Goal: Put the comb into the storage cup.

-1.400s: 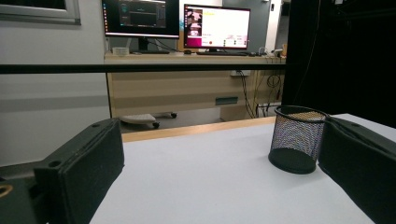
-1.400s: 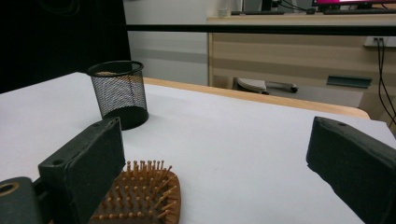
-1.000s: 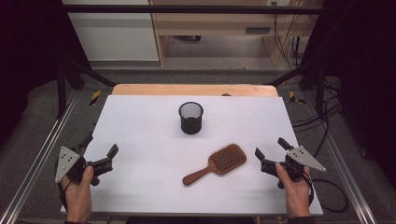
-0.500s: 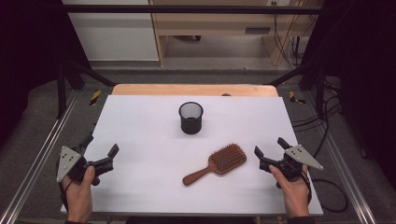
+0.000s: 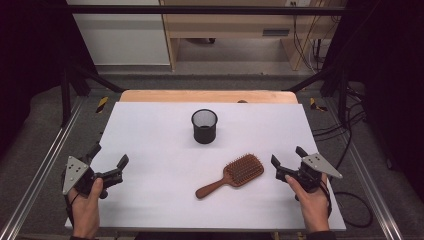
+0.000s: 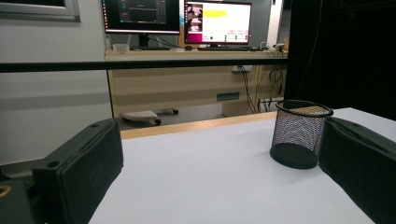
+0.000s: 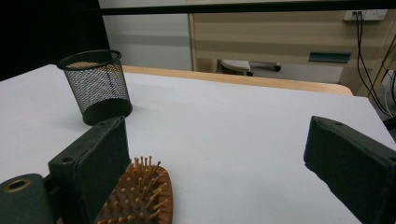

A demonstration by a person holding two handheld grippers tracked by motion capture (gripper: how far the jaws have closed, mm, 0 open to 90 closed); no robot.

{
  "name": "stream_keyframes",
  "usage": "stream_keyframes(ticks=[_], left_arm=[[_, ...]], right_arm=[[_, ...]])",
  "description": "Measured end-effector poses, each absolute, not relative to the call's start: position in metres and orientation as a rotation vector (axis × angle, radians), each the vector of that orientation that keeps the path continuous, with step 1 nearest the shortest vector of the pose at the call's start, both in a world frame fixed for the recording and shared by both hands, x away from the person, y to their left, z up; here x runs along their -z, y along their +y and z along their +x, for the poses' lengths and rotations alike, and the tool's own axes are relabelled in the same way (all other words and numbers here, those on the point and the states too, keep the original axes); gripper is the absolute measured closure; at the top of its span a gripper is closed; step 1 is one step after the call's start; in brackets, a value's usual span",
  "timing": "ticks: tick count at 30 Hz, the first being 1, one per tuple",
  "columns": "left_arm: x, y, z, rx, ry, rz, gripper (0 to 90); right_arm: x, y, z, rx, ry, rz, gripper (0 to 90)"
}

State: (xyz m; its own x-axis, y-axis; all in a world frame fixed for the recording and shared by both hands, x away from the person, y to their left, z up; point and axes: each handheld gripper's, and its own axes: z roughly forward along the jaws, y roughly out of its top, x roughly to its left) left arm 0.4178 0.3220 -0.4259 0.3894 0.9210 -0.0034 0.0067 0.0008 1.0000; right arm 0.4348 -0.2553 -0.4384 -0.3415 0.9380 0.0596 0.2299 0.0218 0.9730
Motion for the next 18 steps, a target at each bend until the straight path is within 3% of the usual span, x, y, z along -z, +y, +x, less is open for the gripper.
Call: stream_keyframes(ticks=[13, 14, 15, 16, 17, 18], left_arm=[[0.427, 0.317, 0.418, -0.895, 0.907, 1.401, 0.2], [0.427, 0.317, 0.418, -0.894, 0.907, 1.403, 0.2], [0.427, 0.317, 0.418, -0.894, 0.906, 1.405, 0.2], [0.427, 0.316, 0.418, -0.893, 0.906, 1.411, 0.2], [0.427, 0.316, 0.418, -0.893, 0.906, 1.411, 0.2], [0.427, 0.316, 0.418, -0.892, 0.905, 1.412, 0.2]], right_arm=[[0.417, -0.246, 0.457, -1.217, 1.813, 1.230, 29.8], [0.413, -0.243, 0.461, -1.187, 1.849, 1.219, 39.7], [0.413, -0.243, 0.461, -1.187, 1.849, 1.219, 39.7], [0.408, -0.240, 0.464, -1.151, 1.876, 1.209, 48.6], [0.408, -0.240, 0.464, -1.151, 1.876, 1.209, 48.6], [0.406, -0.237, 0.468, -1.130, 1.907, 1.201, 58.2]])
